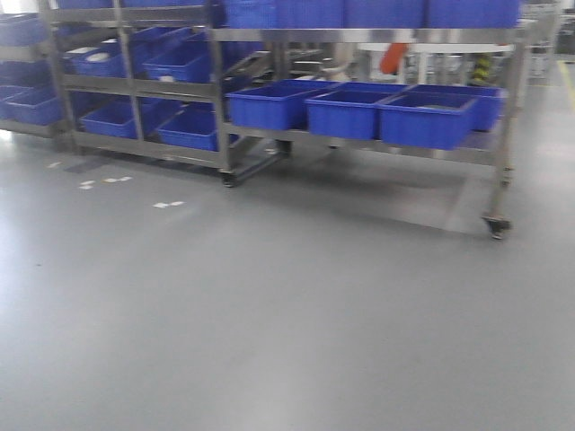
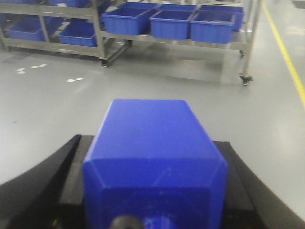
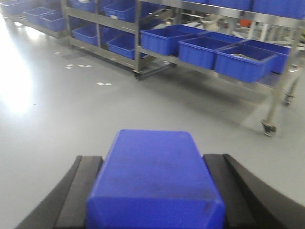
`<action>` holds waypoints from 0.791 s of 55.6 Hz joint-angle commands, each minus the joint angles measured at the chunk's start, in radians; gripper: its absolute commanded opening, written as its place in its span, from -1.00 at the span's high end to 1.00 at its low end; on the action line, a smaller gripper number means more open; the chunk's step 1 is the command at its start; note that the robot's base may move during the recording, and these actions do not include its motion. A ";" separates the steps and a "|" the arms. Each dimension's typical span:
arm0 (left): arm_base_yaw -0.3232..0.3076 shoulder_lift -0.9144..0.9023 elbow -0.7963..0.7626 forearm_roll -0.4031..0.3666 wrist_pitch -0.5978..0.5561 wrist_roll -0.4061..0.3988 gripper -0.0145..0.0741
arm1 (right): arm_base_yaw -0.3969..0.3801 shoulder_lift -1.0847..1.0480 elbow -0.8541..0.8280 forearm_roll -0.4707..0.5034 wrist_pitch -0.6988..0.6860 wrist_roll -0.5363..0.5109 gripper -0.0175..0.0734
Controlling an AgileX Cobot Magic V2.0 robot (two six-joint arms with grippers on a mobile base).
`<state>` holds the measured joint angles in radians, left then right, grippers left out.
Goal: Pick and sort blue part to right shelf
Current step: 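Drive the base away from the table holding both parts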
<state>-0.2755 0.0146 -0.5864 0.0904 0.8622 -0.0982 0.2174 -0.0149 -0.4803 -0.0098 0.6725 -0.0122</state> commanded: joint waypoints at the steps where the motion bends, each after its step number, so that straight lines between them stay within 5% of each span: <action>1: -0.004 0.019 -0.024 0.003 -0.086 -0.002 -0.21 | 0.001 0.016 -0.027 -0.007 -0.094 -0.008 0.11; 44: -0.004 0.019 -0.024 0.003 -0.086 -0.002 -0.21 | 0.001 0.016 -0.027 -0.007 -0.094 -0.008 0.11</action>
<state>-0.2755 0.0146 -0.5864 0.0904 0.8622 -0.0982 0.2174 -0.0149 -0.4803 -0.0098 0.6725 -0.0122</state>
